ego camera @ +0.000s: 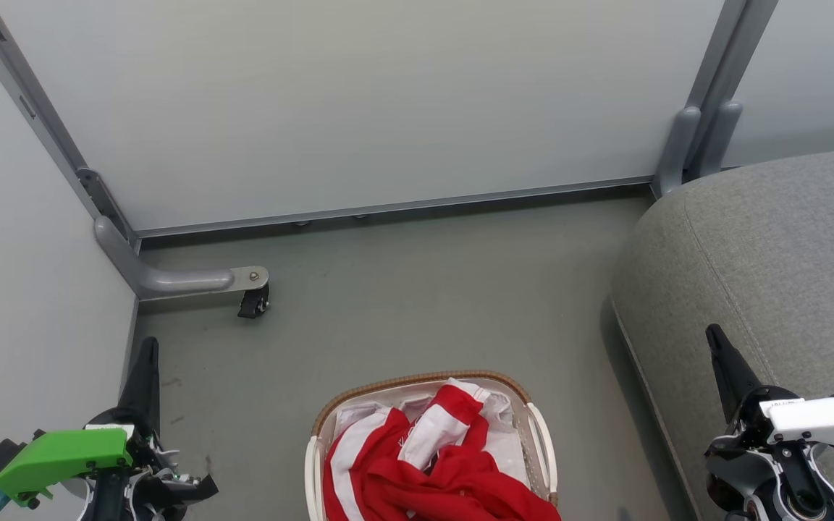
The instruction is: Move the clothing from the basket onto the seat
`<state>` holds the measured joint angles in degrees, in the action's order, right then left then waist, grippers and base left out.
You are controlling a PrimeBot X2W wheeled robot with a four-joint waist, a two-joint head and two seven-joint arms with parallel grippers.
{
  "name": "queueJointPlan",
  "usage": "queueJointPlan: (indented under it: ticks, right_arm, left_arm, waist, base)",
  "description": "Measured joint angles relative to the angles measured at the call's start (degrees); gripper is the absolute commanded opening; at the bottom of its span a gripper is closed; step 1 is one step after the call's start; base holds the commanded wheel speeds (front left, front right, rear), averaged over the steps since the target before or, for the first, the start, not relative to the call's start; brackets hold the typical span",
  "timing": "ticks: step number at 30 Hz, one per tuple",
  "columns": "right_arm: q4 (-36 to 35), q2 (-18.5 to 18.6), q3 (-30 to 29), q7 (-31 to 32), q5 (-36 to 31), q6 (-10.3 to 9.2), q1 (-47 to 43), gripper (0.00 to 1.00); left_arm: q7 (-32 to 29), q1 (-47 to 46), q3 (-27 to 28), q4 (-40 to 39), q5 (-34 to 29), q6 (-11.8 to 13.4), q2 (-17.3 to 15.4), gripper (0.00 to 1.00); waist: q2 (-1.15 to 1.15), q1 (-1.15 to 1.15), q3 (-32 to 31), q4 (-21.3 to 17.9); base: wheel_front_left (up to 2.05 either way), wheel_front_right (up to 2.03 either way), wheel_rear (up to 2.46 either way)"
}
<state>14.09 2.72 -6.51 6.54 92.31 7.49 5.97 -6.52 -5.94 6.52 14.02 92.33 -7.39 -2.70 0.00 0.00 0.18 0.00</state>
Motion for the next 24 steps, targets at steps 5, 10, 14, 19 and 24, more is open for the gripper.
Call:
queueJointPlan:
  ticks: [5, 10, 14, 19, 24]
  right_arm:
    - [0.00, 0.00, 0.00, 0.00, 0.00, 0.00, 0.00, 0.00]
    - [0.00, 0.00, 0.00, 0.00, 0.00, 0.00, 0.00, 0.00]
    - [0.00, 0.00, 0.00, 0.00, 0.00, 0.00, 0.00, 0.00]
    - [0.00, 0.00, 0.00, 0.00, 0.00, 0.00, 0.00, 0.00]
    - [1.42, -0.48, 0.12, 0.00, -0.01, -0.01, -1.04, 1.00]
  left_arm:
    - [0.00, 0.00, 0.00, 0.00, 0.00, 0.00, 0.00, 0.00]
    - [0.00, 0.00, 0.00, 0.00, 0.00, 0.00, 0.00, 0.00]
    - [0.00, 0.00, 0.00, 0.00, 0.00, 0.00, 0.00, 0.00]
    - [0.00, 0.00, 0.00, 0.00, 0.00, 0.00, 0.00, 0.00]
    - [0.03, 0.89, -0.14, 1.53, 0.00, 0.02, 0.30, 1.00]
  waist:
    - [0.00, 0.00, 0.00, 0.00]
    - [0.00, 0.00, 0.00, 0.00]
    - [0.00, 0.00, 0.00, 0.00]
    - [0.00, 0.00, 0.00, 0.00]
    - [0.00, 0.00, 0.00, 0.00]
  base:
    - [0.00, 0.00, 0.00]
    - [0.00, 0.00, 0.00]
    - [0.00, 0.00, 0.00]
    - [0.00, 0.00, 0.00]
    - [0.00, 0.00, 0.00]
